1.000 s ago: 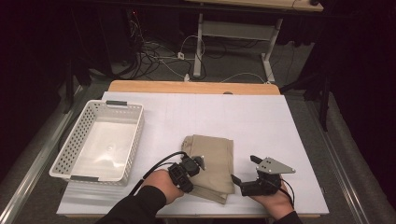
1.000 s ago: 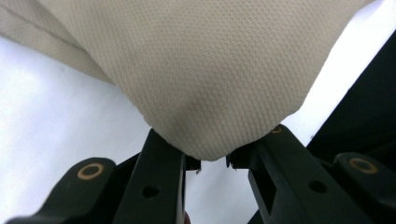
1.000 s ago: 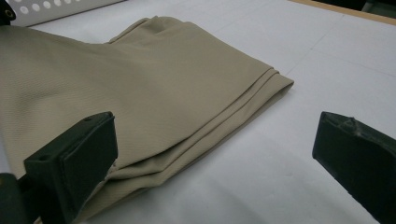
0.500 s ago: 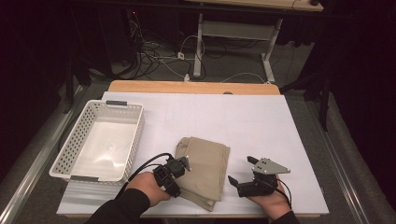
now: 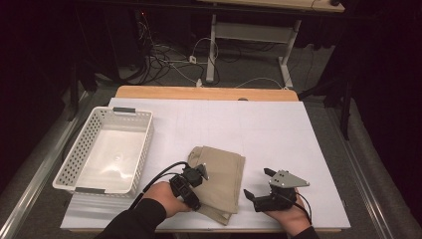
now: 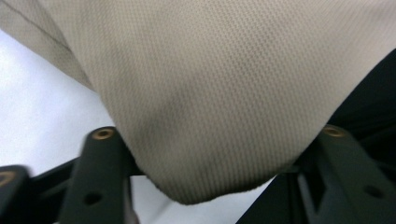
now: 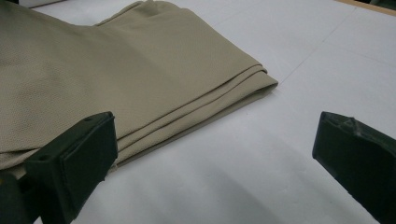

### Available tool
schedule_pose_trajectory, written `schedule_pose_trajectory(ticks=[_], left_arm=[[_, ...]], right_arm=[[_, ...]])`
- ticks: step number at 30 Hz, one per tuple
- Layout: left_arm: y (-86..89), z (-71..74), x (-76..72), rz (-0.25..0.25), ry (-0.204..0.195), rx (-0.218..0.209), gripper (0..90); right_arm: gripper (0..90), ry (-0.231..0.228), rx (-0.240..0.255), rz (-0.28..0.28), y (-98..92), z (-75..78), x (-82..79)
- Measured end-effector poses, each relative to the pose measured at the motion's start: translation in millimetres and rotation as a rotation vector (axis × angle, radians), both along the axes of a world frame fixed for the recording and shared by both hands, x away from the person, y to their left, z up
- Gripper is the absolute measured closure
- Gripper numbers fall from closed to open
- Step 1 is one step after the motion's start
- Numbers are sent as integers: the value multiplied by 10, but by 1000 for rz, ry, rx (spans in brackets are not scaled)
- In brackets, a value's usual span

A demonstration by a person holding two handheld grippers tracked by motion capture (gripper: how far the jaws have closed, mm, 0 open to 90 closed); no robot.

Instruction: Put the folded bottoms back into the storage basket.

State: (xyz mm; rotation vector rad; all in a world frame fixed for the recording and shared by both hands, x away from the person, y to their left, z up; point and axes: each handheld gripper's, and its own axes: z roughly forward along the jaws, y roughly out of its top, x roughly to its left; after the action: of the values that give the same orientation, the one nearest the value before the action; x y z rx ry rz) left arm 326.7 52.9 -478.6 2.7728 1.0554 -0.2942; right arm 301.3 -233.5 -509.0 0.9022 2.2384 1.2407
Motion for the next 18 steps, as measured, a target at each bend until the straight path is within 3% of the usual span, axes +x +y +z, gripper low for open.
schedule_pose_trajectory(ticks=[2, 7, 18], left_arm=[[-5, -2, -5, -4, -2, -2, 518], [-14, 8, -28, -13, 2, -22, 699], [-22, 40, -15, -20, 6, -2, 733]], right_arm=[[6, 1, 0, 0, 1, 0, -2], [7, 1, -3, 0, 1, -3, -5], [6, 3, -6, 2, 13, -9, -6]])
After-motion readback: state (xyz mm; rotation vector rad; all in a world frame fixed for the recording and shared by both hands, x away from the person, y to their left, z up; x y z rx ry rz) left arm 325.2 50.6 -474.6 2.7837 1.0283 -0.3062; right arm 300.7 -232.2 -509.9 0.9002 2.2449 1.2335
